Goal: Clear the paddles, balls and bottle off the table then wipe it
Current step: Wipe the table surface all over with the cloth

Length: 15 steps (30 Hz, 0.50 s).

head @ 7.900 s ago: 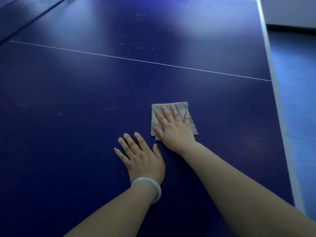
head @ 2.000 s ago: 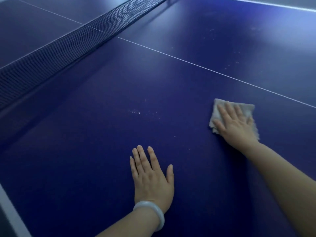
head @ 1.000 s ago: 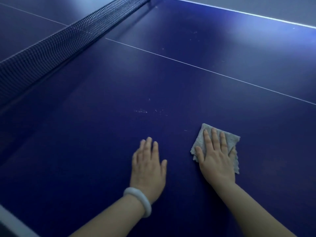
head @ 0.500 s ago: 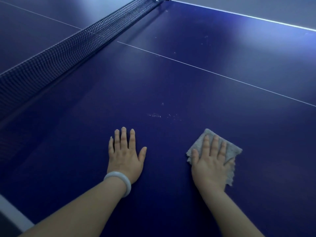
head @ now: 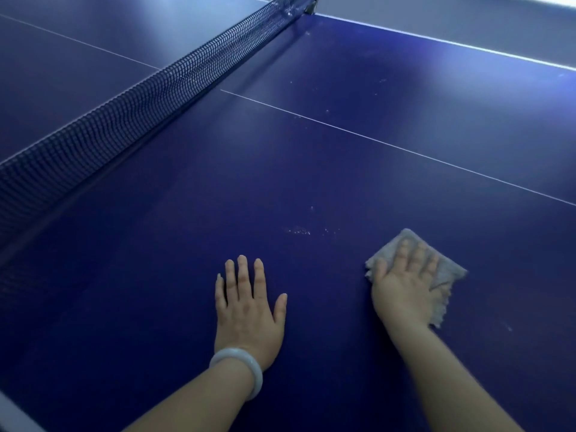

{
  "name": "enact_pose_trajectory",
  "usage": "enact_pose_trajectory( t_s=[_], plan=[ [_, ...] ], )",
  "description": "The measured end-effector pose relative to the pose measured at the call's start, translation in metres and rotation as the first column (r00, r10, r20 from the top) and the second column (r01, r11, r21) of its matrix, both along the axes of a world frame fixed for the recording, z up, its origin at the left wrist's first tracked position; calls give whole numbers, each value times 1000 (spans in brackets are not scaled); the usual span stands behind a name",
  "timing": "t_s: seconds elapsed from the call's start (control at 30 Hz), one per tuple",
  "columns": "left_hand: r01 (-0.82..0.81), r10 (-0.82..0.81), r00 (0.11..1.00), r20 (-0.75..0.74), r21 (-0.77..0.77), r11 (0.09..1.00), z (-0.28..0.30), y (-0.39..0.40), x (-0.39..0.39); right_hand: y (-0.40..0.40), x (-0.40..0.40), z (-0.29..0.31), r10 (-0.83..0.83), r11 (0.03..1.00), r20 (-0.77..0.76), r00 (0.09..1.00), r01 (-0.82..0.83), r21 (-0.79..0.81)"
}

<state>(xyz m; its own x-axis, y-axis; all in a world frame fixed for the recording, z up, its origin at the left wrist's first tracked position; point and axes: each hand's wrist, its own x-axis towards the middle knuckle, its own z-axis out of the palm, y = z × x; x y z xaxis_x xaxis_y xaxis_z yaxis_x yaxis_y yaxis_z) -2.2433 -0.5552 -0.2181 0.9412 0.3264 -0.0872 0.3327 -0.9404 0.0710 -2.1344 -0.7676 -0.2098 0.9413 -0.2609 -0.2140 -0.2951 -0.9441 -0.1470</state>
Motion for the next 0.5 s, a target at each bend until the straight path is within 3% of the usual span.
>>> enact_pose_trajectory(
  t_s=[0.07,0.13,0.2,0.27,0.33,0.4,0.5],
  plan=[
    [4,-4,1000,0,-8,1000,1,0,0,45,-13,-4,206,979,37,978,-206,-6],
    [14,-14,1000,-3,-16,1000,1,-1,0,74,-21,-6,435,900,74,898,-435,-8],
    [18,-18,1000,3,-28,999,1,0,0,70,-11,-4,524,852,55,850,-523,-24],
    [12,-12,1000,2,-38,999,1,0,0,40,4,-5,426,903,32,904,-423,-75],
    [13,-12,1000,1,-48,999,0,0,-1,1,10,-3,192,979,22,981,-191,-71],
    [22,-22,1000,-5,-52,998,0,-1,-1,-19,3,-1,32,999,26,999,-31,-27],
    [27,-27,1000,-12,-52,998,2,-1,-1,8,-12,1,22,1000,28,999,-22,-13]
  ],
)
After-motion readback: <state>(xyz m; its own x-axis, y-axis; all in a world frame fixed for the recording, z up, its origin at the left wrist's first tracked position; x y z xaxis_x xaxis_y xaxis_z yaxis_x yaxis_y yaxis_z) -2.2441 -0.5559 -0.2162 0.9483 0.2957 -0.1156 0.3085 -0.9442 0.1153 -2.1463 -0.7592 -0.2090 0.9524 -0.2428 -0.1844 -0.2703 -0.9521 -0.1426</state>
